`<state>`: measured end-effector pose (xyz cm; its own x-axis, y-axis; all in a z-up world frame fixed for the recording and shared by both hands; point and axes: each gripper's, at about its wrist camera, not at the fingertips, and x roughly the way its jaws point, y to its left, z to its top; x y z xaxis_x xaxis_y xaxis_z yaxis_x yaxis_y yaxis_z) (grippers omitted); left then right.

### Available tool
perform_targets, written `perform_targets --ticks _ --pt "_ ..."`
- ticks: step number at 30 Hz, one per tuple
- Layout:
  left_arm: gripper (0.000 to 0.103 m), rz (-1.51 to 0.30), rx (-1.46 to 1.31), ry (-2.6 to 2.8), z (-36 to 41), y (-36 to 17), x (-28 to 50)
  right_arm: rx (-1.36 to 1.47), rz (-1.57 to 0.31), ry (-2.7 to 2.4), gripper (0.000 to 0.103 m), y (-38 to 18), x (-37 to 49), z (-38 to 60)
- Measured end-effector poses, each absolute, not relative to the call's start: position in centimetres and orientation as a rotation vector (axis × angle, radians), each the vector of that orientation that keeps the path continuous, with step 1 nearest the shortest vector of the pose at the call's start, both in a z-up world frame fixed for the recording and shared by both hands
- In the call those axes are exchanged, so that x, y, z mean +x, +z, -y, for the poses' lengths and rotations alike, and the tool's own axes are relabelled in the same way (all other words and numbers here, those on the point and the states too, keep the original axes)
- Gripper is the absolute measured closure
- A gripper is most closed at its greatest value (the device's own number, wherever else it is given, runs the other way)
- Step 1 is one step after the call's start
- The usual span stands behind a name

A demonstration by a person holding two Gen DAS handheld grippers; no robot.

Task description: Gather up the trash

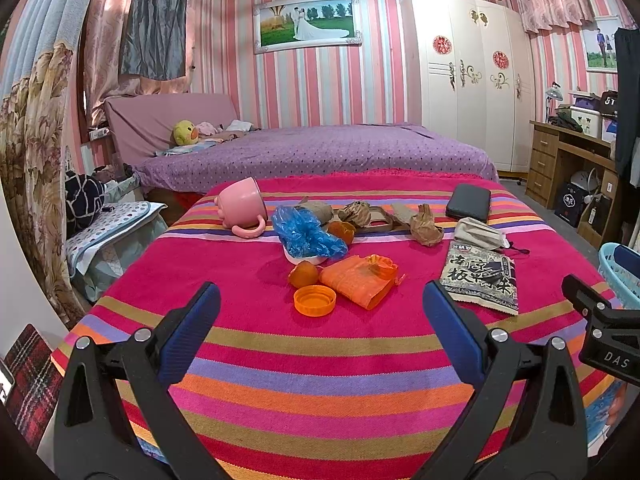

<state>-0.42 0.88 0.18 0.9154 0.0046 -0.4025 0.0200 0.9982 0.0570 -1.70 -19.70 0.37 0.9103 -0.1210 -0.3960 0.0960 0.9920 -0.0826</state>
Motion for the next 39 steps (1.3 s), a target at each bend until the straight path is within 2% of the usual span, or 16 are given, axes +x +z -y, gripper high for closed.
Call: perform_targets --ticks 28,39 --pt "0.005 -0.432 0.078 0.007 -2.0 -0.4 0.1 -0.039 -0.421 -0.129 0.004 0.9 -0.9 19.4" --pt "0.005 -0.435 0.073 -0.012 -1.6 1.3 2.3 -0.043 -0.416 -0.145 0.004 2.8 0.6 20.7"
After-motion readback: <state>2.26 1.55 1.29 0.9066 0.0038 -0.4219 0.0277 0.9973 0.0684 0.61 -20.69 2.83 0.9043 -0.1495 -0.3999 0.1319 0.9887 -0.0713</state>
